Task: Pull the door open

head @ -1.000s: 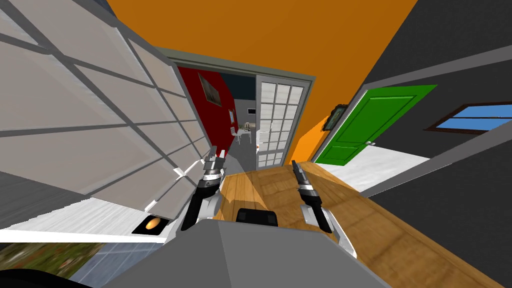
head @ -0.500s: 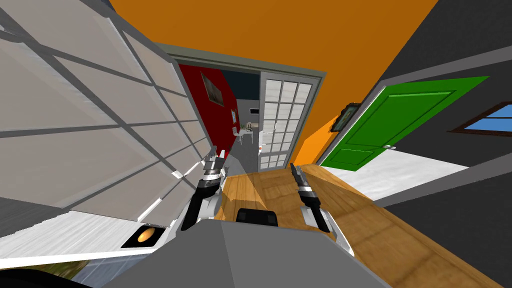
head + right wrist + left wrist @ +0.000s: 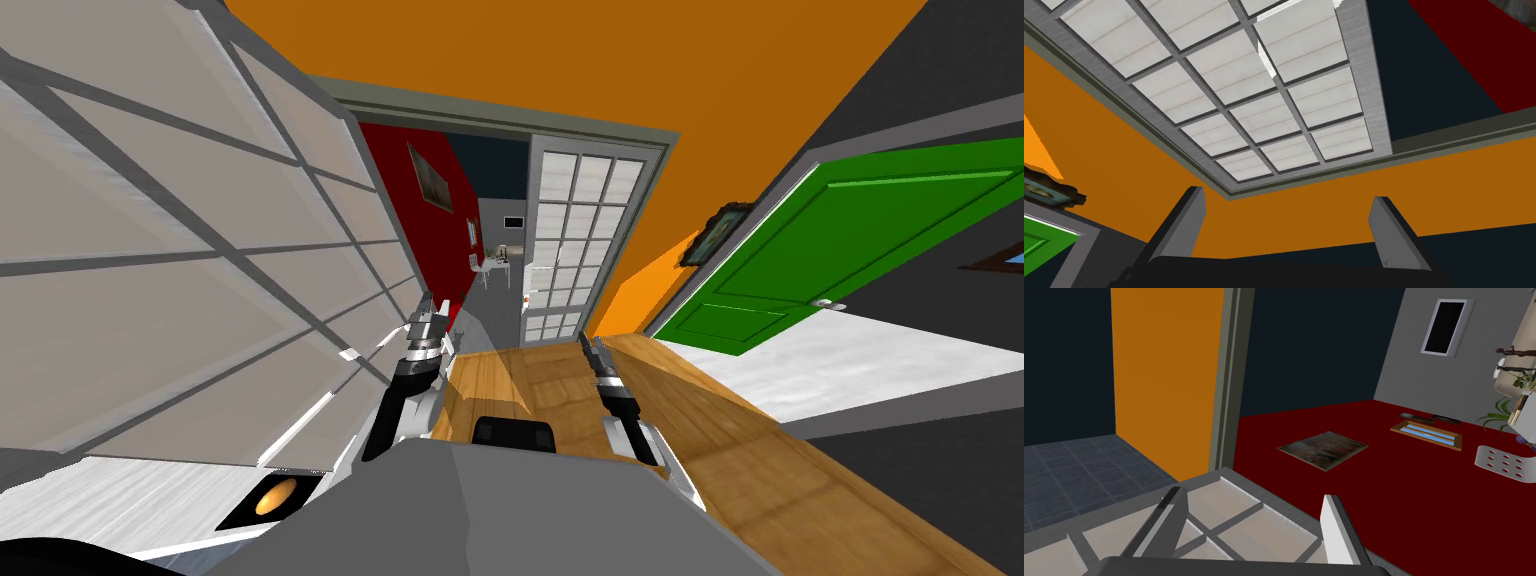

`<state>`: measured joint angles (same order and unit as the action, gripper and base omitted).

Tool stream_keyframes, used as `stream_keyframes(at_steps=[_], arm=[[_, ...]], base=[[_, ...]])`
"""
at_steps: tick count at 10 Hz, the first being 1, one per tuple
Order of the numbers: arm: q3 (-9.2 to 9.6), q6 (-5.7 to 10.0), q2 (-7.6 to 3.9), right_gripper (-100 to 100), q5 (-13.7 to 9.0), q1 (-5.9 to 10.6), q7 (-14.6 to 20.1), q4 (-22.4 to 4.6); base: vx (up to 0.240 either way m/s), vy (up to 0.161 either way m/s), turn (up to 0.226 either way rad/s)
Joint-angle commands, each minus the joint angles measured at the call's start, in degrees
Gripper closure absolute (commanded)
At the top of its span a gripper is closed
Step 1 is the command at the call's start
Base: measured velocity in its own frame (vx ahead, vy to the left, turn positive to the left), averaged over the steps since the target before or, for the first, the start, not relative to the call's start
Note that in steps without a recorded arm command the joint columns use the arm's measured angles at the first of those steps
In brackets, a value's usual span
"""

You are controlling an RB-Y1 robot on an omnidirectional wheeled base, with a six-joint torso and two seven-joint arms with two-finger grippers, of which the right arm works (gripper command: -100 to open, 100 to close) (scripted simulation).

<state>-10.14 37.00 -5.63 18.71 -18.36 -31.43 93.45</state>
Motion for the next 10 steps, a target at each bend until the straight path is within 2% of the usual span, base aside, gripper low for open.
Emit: stream_keyframes(at_steps=[1,10], arm=[[-0.5,0.52,0.03,-100,0.6,0.58,-1.8,-2.0],[-3.53,4.51,0.25,-100,3.9,3.29,-11.1,-13.7]], base=[[0.113,0.032,0.067],[0.113,0.037,0.064]])
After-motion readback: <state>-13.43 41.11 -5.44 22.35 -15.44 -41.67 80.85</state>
